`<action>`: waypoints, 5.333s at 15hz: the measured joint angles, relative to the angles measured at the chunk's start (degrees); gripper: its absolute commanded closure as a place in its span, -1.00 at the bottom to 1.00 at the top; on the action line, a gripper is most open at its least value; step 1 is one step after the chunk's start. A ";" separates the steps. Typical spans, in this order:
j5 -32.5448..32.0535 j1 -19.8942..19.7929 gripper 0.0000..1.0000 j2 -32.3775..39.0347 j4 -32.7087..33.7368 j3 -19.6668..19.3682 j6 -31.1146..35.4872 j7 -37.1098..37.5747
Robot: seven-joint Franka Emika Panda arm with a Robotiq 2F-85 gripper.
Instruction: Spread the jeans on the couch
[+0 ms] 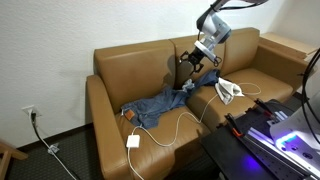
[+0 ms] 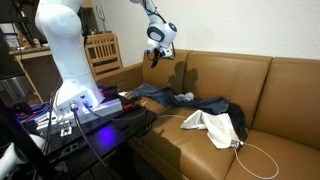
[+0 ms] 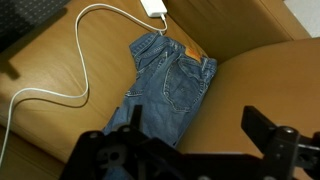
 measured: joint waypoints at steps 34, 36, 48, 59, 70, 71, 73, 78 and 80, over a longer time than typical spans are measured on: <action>8.49 2.59 -1.00 44.18 40.02 3.52 23.63 -0.55; 8.49 2.59 -1.00 44.17 40.02 3.53 23.63 -0.55; 8.62 2.91 0.65 47.33 44.82 5.54 30.52 -5.58; 9.72 6.17 0.97 46.57 42.01 5.48 47.92 -6.40; 28.18 45.68 0.97 30.38 20.69 -22.67 65.83 -5.28; 29.59 49.69 0.87 30.25 20.01 -27.13 65.71 -4.88; 31.23 53.57 0.87 29.62 18.52 -31.05 65.45 -3.69; 33.12 55.83 0.97 31.23 16.63 -34.19 65.17 -4.27; 35.81 60.23 0.97 34.19 15.05 -39.64 65.11 -5.47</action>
